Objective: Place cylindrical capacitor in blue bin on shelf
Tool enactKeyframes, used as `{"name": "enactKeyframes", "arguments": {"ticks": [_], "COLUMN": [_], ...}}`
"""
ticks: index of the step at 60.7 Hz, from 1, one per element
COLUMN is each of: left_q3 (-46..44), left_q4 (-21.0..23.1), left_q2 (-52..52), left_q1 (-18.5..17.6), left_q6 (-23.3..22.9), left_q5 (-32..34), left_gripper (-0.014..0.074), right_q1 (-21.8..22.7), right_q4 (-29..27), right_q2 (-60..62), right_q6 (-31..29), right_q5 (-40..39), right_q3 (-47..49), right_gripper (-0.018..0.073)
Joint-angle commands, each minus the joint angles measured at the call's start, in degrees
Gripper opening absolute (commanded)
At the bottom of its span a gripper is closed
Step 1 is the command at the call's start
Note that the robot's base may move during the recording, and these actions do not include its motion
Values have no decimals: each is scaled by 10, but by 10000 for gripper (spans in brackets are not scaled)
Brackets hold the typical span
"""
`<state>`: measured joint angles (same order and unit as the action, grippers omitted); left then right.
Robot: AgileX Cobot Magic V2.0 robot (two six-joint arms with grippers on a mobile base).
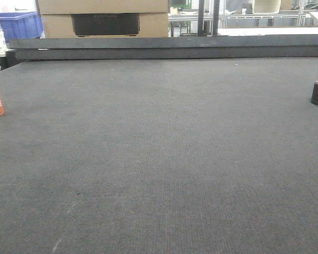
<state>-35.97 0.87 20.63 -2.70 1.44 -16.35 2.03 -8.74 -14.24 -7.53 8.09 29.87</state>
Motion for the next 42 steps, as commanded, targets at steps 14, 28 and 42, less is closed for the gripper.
{"name": "enactKeyframes", "arguments": {"ticks": [14,28,42], "left_q3": [-22,-22,-22], "left_q4": [-2,-2,-2], "left_q2": [98,100,100], "left_q1": [-30,-50,-50], "left_q6": [-4,-4,-4], "left_q5": [10,27,26], "left_gripper": [554,553,549], "right_q1": [0,0,0], "right_q4": [0,0,0], "right_q2": [-191,-351,-554], "right_q6": [1,1,1], "right_q5": [-58,-158,-388], "right_q3": [15,-21,-54], "right_gripper": [570,570,570]}}
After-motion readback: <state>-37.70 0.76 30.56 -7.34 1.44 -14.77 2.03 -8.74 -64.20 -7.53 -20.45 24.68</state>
